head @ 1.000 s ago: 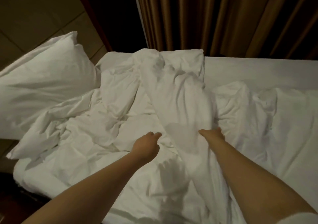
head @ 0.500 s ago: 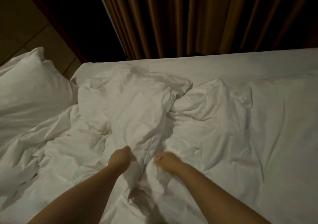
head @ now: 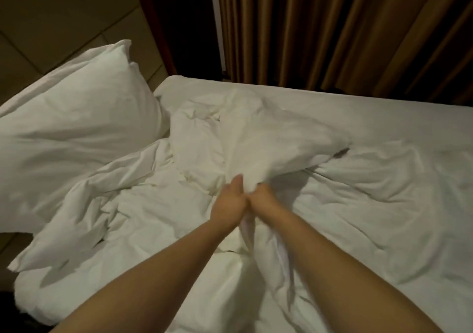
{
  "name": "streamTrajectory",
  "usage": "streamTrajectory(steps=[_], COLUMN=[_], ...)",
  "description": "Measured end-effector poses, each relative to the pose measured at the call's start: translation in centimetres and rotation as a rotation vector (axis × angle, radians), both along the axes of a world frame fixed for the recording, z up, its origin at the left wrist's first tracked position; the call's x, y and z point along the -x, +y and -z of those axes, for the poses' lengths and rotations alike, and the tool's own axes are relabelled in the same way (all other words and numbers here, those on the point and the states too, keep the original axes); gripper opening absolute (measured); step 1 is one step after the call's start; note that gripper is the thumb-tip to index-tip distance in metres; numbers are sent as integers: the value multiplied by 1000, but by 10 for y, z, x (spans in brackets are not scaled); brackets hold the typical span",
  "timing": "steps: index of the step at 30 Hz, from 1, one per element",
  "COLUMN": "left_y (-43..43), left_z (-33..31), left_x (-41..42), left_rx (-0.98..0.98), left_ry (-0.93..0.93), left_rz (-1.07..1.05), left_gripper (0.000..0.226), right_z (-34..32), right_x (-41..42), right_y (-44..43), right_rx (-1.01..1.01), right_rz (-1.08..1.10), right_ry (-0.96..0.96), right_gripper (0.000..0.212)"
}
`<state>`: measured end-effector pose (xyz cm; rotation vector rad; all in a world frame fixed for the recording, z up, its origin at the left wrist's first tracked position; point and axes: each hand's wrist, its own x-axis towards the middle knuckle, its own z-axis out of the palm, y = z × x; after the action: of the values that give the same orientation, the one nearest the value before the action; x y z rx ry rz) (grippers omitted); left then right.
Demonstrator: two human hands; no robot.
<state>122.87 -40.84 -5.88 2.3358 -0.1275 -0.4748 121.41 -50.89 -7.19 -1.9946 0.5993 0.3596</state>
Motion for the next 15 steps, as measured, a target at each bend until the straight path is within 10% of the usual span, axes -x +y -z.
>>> streamTrajectory(steps=[4, 7, 10, 15], left_y=[51, 76, 85, 107], left_z=[-5, 11, 32, 33], left_x=[-58, -64, -61, -79], left_rx=[3, -323, -448, -435], left_ry=[226, 181, 36, -140], left_rz=[-7, 293, 396, 411], left_gripper=[89, 107, 77, 49], right_z=[-1, 6, 6, 12], right_x=[24, 30, 23, 7], right_y=[93, 111, 104, 72], right_rx=[13, 28, 40, -544], right_rz=[-524, -689, -736, 271], right_ry=[125, 226, 232, 197], right_gripper=[46, 7, 33, 13])
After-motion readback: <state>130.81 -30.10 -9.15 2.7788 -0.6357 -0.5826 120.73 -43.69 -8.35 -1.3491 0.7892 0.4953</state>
